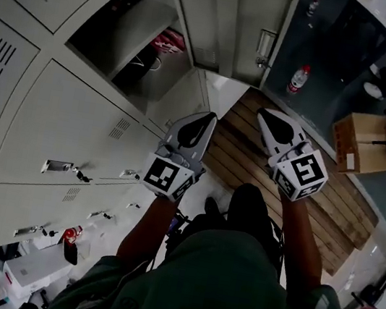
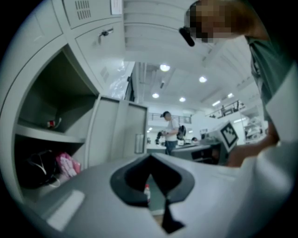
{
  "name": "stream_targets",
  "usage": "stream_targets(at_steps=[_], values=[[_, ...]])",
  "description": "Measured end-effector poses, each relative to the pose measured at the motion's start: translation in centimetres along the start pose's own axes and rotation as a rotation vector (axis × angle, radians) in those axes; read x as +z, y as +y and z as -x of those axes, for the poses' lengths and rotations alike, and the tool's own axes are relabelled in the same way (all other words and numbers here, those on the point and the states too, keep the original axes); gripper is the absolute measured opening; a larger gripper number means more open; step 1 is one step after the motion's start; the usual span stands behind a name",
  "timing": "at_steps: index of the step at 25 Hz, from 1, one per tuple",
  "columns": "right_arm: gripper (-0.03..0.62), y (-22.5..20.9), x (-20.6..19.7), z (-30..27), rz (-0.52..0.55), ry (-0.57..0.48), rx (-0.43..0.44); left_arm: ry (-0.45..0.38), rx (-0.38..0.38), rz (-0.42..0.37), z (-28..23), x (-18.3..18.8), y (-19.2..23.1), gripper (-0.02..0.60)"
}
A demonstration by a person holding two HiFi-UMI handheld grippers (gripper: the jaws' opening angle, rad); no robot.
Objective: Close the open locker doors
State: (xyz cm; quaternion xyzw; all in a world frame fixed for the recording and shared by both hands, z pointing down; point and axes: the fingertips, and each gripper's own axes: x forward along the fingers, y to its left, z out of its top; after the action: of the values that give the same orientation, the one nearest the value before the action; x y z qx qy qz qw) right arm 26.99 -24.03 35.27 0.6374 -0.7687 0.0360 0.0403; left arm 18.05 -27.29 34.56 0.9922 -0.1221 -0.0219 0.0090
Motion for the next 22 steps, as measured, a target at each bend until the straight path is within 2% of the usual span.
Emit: stream_targets(at_steps=[10,17,22], values=[[0.008,-3.7,0.1,-0.9,-0.019,0.001,-0.010,0.010,-0.030,-0.013,-3.9,0.6,0.9,-0.002],[0.008,-8.9,0.3,-3.5,-0.017,0.010,0.054,0.018,0.023,-0.014,-8.2,0.6,2.4,-0.002],[0.008,-12.3,1.0,-5.9,-0.013,0.008,0.140,0.041,0.084,-0.006,-11.5,0.3,3.4,-0.002]])
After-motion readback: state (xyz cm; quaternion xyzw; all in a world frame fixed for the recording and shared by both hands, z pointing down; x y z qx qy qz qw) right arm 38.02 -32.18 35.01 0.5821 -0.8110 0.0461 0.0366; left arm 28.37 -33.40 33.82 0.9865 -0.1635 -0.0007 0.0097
